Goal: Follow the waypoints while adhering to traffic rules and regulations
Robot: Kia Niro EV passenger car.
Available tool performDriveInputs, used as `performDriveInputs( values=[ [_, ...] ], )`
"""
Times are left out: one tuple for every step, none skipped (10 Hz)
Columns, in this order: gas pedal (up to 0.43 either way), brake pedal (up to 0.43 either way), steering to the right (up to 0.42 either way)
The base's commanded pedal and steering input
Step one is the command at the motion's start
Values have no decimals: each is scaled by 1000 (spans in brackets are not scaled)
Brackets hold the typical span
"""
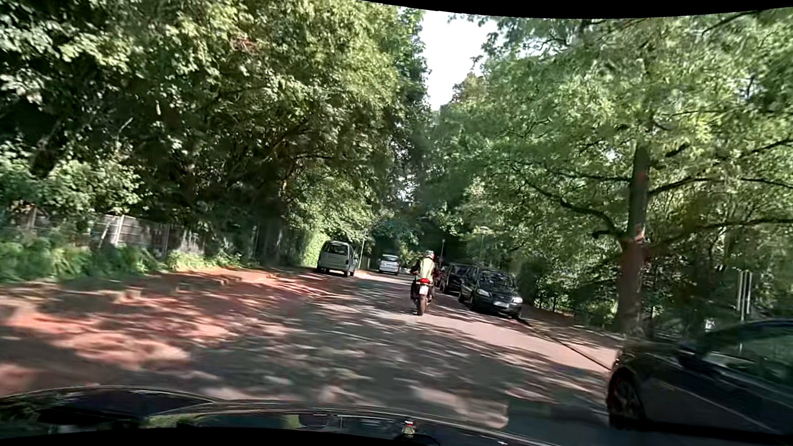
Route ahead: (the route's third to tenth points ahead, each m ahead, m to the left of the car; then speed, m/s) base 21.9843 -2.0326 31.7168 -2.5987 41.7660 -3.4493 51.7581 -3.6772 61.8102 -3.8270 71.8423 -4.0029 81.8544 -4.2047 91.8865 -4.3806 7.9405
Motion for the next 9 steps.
performDriveInputs(
  values=[
    [138, 0, 11],
    [150, 0, 8],
    [157, 0, 8],
    [169, 0, 10],
    [169, 0, 13],
    [177, 0, 14],
    [177, 0, 14],
    [177, 0, 11],
    [177, 0, 9]
  ],
)
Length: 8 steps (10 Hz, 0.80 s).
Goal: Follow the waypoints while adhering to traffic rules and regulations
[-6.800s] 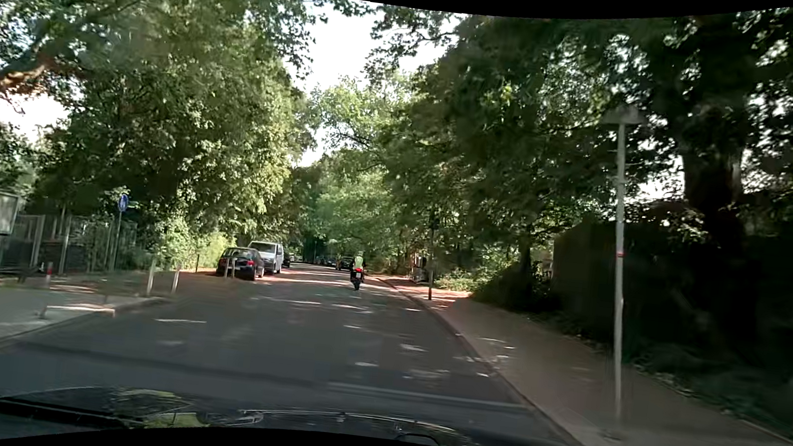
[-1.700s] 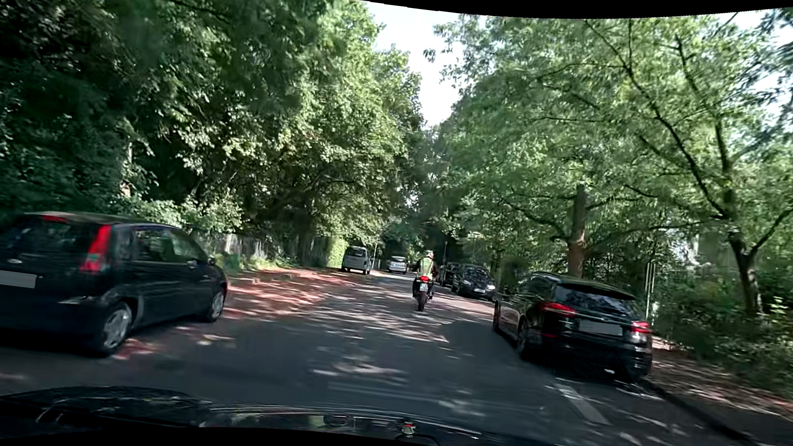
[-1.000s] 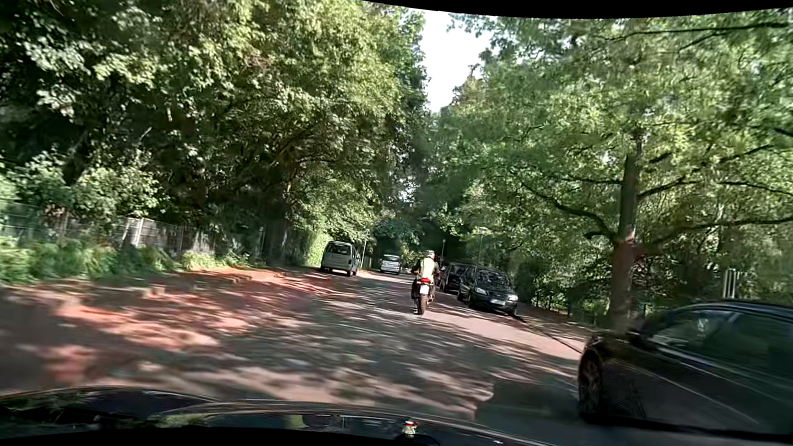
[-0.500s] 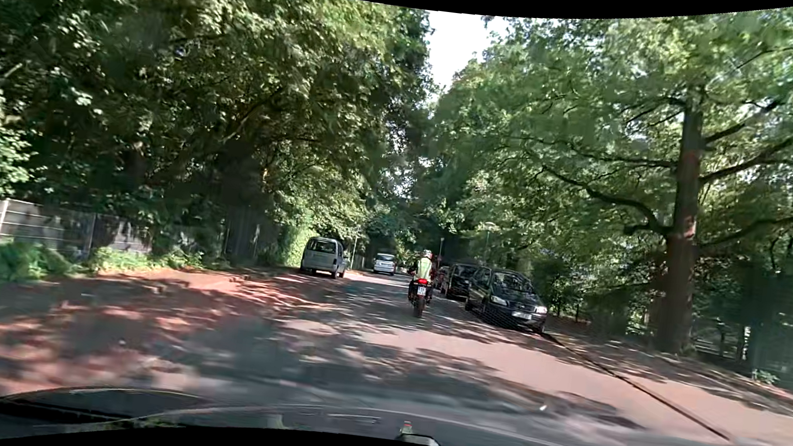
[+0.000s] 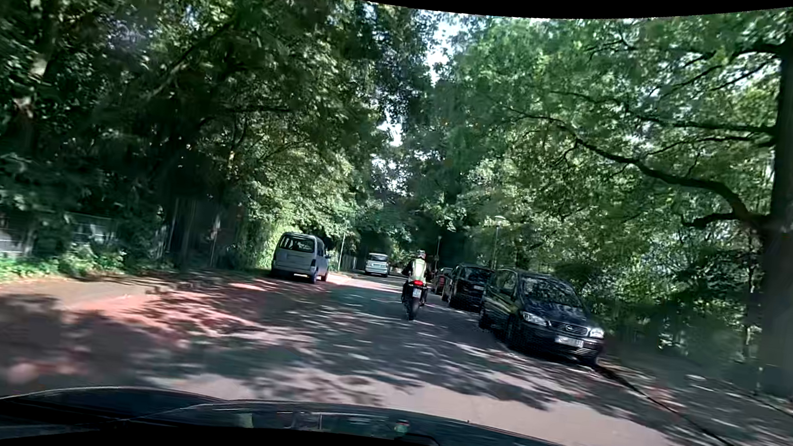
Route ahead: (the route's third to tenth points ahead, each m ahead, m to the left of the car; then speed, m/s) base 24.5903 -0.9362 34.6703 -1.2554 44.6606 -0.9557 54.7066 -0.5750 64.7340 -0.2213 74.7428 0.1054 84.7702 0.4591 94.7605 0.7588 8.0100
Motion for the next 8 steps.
performDriveInputs(
  values=[
    [169, 0, 9],
    [169, 0, 7],
    [150, 0, 6],
    [118, 0, 5],
    [98, 0, 4],
    [98, 0, 4],
    [98, 0, 3],
    [98, 0, 1]
  ],
)
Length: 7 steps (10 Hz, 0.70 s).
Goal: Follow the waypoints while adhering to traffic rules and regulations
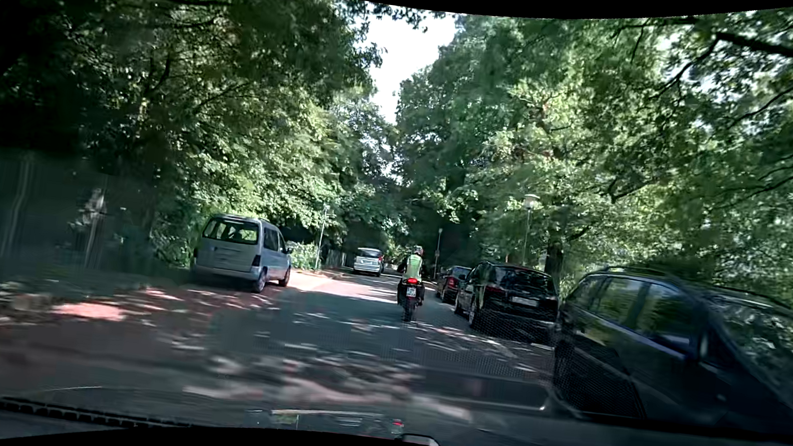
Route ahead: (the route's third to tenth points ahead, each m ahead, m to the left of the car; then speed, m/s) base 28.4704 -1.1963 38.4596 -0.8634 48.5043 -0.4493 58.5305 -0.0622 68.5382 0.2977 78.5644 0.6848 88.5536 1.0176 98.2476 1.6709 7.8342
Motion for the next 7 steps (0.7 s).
performDriveInputs(
  values=[
    [98, 0, -2],
    [98, 0, -4],
    [98, 0, -4],
    [98, 0, -5],
    [98, 0, -6],
    [98, 0, -6],
    [130, 0, -7]
  ],
)
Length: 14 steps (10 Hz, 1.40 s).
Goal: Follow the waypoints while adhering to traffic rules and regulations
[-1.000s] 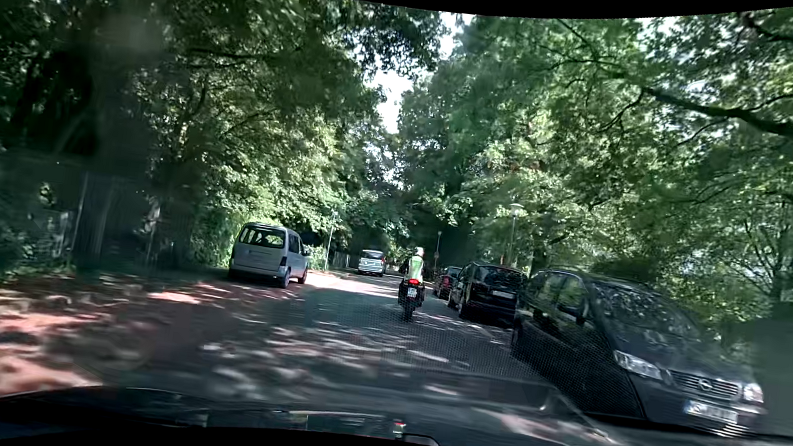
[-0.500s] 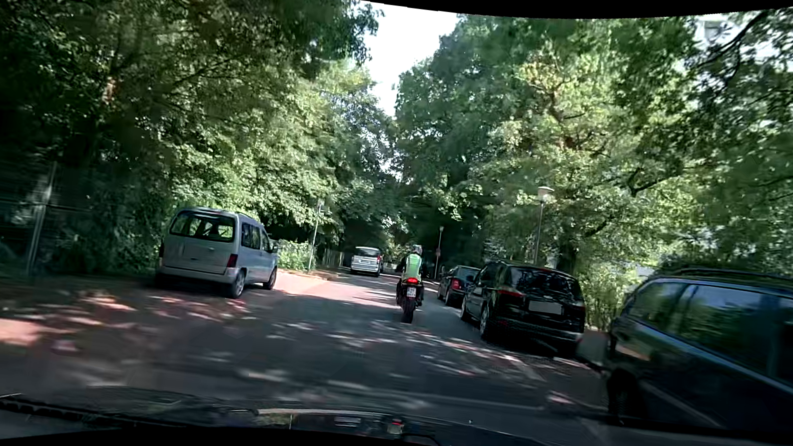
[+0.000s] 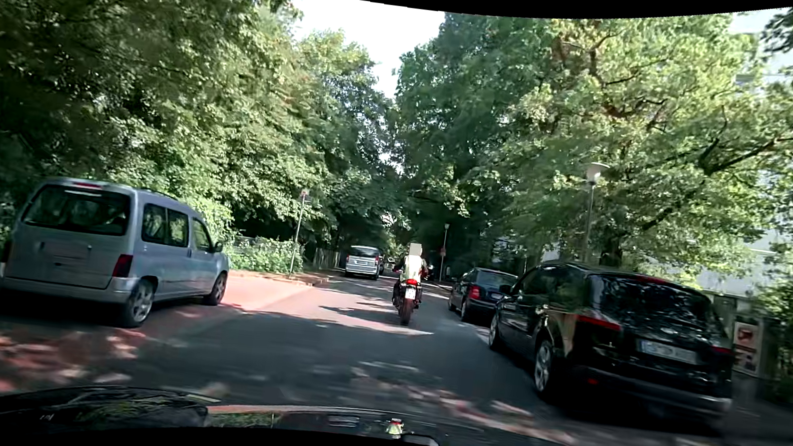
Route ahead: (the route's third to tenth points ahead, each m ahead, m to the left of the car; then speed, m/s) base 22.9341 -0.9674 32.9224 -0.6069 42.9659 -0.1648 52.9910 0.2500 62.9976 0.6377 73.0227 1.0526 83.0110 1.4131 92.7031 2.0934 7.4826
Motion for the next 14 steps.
performDriveInputs(
  values=[
    [130, 0, -6],
    [130, 0, -6],
    [130, 0, -6],
    [130, 0, -6],
    [130, 0, -5],
    [118, 0, 0],
    [118, 0, 5],
    [118, 0, 8],
    [118, 0, 9],
    [118, 0, 10],
    [118, 0, 10],
    [118, 0, 12],
    [118, 0, 15],
    [118, 0, 17]
  ],
)
